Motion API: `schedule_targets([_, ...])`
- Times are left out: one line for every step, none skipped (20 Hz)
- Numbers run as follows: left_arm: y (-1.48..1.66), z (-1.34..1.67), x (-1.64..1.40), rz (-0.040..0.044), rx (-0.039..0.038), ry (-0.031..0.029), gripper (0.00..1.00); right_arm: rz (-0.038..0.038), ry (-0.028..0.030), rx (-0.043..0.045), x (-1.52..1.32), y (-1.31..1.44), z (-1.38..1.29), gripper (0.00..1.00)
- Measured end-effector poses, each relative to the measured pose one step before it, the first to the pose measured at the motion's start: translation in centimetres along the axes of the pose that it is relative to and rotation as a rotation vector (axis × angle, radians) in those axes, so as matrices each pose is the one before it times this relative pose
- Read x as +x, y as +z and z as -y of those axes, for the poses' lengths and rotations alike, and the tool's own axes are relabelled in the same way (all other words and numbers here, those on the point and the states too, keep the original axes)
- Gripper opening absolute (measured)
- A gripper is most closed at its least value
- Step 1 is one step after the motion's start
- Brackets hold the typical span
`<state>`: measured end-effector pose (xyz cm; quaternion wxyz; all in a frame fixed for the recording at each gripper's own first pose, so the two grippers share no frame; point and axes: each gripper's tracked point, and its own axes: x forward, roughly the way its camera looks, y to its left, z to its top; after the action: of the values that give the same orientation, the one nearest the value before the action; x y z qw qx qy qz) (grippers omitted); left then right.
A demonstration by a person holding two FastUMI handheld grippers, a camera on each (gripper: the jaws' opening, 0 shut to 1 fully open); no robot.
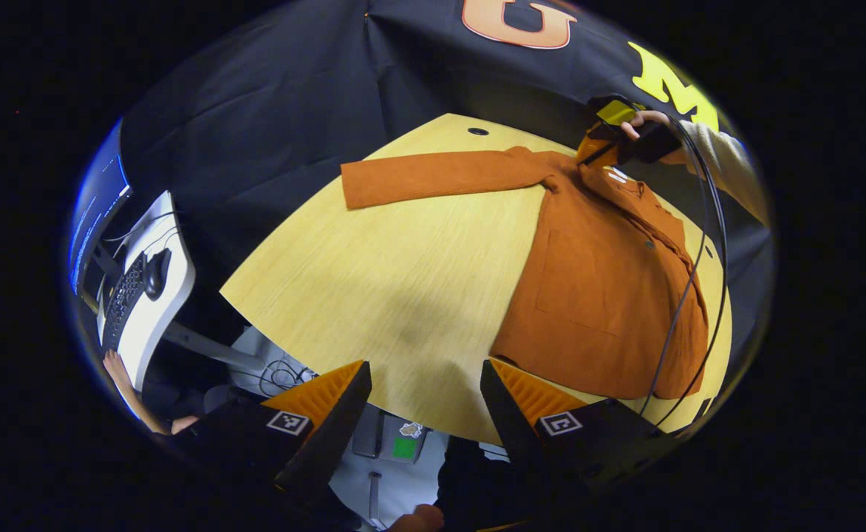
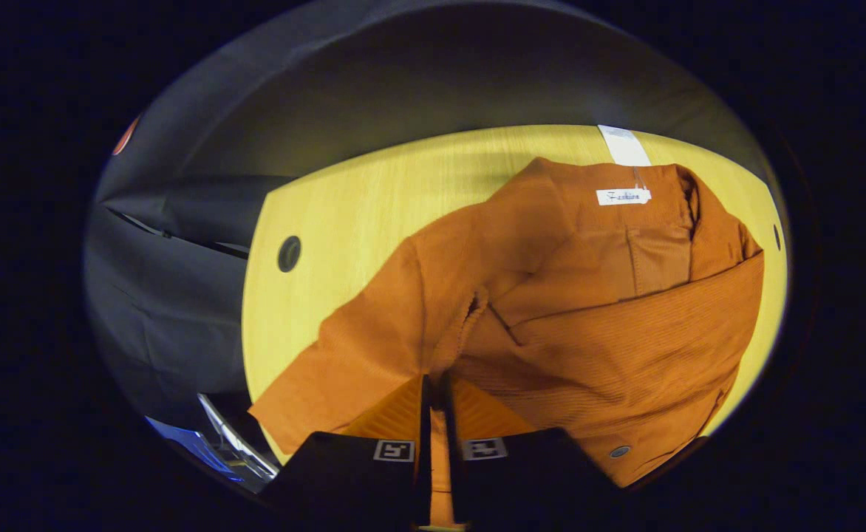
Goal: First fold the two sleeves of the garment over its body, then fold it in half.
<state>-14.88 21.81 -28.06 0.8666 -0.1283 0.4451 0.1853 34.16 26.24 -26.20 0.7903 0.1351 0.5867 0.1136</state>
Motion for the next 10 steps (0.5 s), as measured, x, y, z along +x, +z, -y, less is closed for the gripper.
schedule_targets([0.291, -0.197, 0.319, -0.00932, -0.01221, -0.00147, 0.97, -0.00114, 0.01593, -0.0041, -0.229, -0.038, -0.419, 0.19])
schedule_targets([0.488, -0.169, 0.23, -0.0105, -0.01291, 0.00317, 0.97, -0.0077, -0.00203, -0.00959, -0.339, -0.218, 0.058, 0.34])
schedule_targets([0.68, -0.218, 0.207, -0.00829, -0.01127, 0.0063, 0.97, -0.0056, 0.00584, -0.01322, -0.271, -0.139, -0.113, 0.25])
schedule_targets([0.525, -0.132, 0.324, -0.00868, -0.00974, 0.00231, 0.97, -0.00677, 0.0078, -0.01143, -0.332, -0.399, -0.34, 0.38])
schedule_targets([1.047, -0.212, 0.358, -0.00406, -0.00954, 0.00407, 0.97, -0.00782, 0.01005, -0.00813, -0.701, -0.278, -0.361, 0.51])
schedule_targets([1.356, -0.195, 0.369, -0.0017, -0.01353, -0.00096, 0.97, -0.00228, 0.01101, -0.00683, 0.07, -0.703, -0.121, 0.63])
schedule_targets([1.296, -0.156, 0.313, 0.00298, -0.00884, -0.00239, 0.97, -0.00267, 0.00507, -0.00796, -0.197, -0.472, -0.028, 0.73])
schedule_targets([1.29, -0.468, 0.342, 0.00016, 0.00107, 0.00938, 0.97, -0.0139, -0.00896, -0.01907, -0.338, -0.892, 0.319, 0.72])
schedule_targets([1.37, -0.532, 0.451, 0.00167, 0.00201, 0.01425, 0.97, -0.01965, -0.00618, -0.0109, -0.283, -0.924, 0.319, 0.73])
schedule_targets([1.04, -0.6, 0.687, -0.00558, -0.00281, 0.01722, 0.97, -0.00835, 0.0008, -0.00786, -0.519, -0.913, 0.168, 0.76])
